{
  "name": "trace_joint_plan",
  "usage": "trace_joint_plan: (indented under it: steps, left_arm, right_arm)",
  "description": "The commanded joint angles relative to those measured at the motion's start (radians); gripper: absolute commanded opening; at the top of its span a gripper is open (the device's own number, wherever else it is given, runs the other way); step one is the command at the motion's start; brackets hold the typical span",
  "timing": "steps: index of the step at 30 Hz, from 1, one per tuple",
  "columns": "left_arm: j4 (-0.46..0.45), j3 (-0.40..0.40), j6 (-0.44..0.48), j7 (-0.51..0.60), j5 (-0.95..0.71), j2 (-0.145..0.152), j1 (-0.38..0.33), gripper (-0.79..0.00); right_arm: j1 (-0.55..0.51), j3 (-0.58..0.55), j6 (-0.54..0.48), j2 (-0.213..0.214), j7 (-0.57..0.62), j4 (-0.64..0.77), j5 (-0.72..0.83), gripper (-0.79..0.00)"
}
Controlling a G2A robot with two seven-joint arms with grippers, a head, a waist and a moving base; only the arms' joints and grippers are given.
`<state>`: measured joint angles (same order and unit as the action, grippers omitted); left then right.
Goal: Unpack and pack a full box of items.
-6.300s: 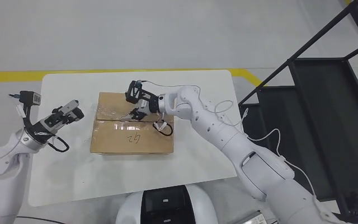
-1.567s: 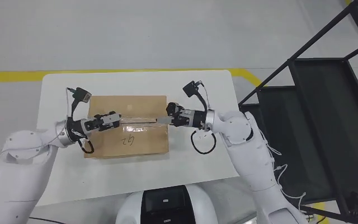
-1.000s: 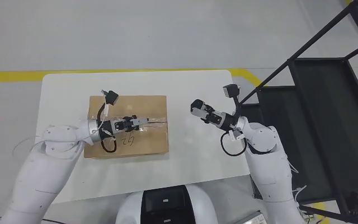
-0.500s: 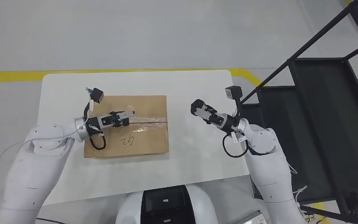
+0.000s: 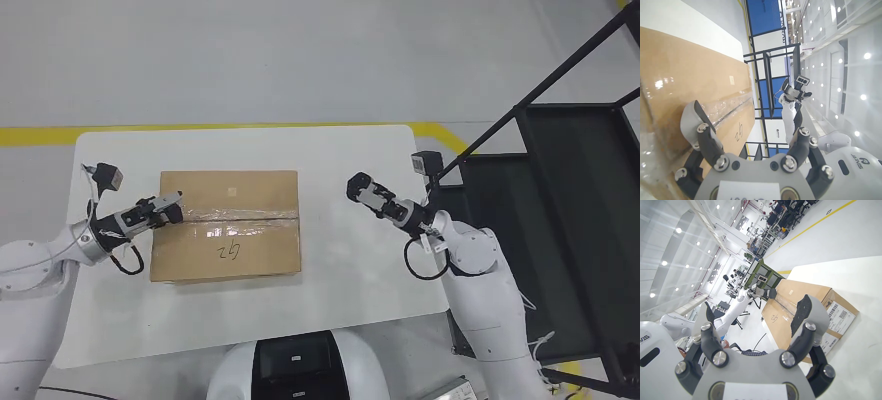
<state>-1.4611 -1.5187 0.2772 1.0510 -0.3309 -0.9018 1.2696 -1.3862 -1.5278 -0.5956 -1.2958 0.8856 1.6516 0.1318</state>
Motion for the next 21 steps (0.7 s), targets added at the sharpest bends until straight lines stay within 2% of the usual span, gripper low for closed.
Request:
trace_joint_plan:
  steps: [1,7,12,19,21]
  left_arm:
    - [0.004,-0.033,0.001,-0.001,0.001,0.005,0.016,0.0]
    - [0.017,-0.112,0.003,-0.009,-0.025,0.016,0.064,0.0]
    - [0.004,-0.178,0.023,-0.117,-0.164,0.01,0.106,0.0]
    - [-0.047,-0.212,0.029,-0.322,-0.262,-0.007,0.169,0.0]
    - [-0.052,-0.219,0.028,-0.378,-0.275,-0.011,0.183,0.0]
  right_arm:
    - [0.007,-0.002,-0.016,0.002,-0.017,-0.013,-0.012,0.0]
    - [0.029,-0.011,-0.146,0.002,-0.155,-0.079,-0.046,0.0]
    - [0.038,-0.011,-0.254,-0.006,-0.338,-0.128,-0.101,0.0]
    - [0.038,-0.005,-0.264,-0.017,-0.542,-0.147,-0.21,0.0]
    - [0.038,-0.003,-0.259,-0.018,-0.565,-0.15,-0.22,0.0]
